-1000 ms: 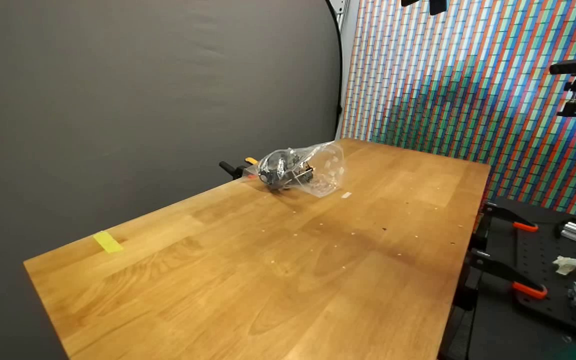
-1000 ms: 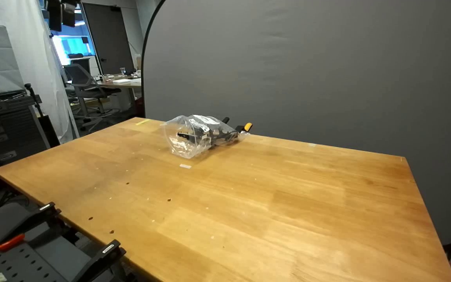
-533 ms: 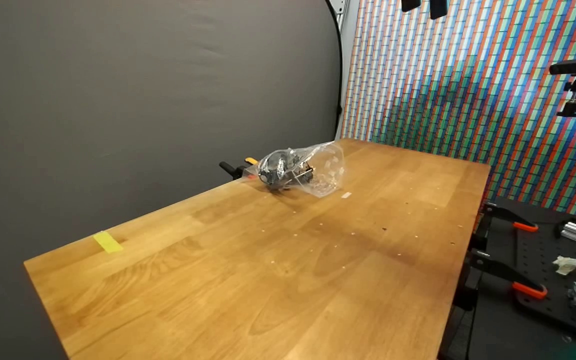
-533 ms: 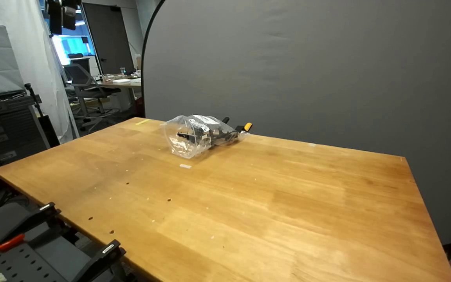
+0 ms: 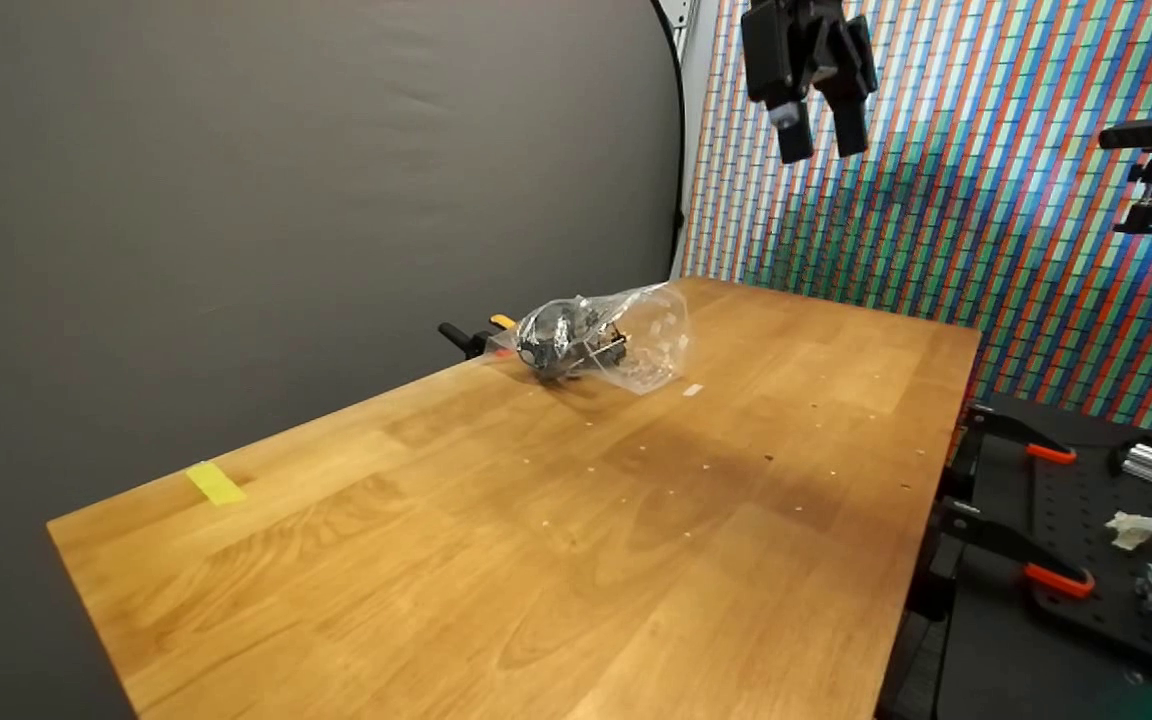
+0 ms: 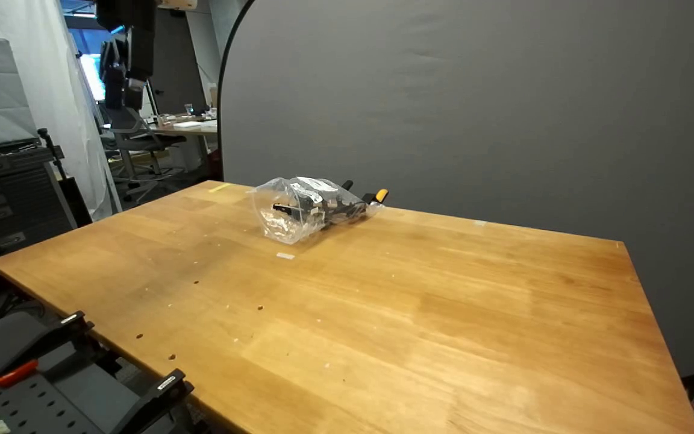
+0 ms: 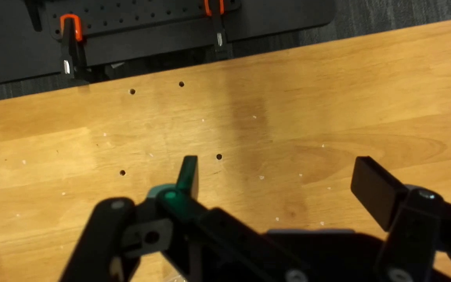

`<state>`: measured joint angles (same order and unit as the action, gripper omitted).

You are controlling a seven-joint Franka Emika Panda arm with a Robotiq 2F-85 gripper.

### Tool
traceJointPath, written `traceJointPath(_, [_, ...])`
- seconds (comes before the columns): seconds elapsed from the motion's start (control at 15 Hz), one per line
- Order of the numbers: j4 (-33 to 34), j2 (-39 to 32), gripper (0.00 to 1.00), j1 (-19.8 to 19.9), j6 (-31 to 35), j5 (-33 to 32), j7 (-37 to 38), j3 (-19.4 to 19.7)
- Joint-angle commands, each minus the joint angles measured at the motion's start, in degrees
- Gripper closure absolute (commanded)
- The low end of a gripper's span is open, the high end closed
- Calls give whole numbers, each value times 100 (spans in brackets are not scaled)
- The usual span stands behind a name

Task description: Remove the object from the plastic bag and place it on the table

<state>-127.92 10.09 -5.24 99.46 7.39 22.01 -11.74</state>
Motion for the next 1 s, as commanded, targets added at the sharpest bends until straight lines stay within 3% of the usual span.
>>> traceJointPath(0.0, [-622, -4, 0, -73, 1280, -233, 12, 18])
traceJointPath(0.6, [-2035, -479, 0, -30, 4880, -634, 474, 29])
traceJointPath(0.73, [-2155, -743, 0, 24, 5639, -941, 725, 43])
traceJointPath(0.93, [-2201, -1141, 0, 113, 6366, -1946, 1476, 178])
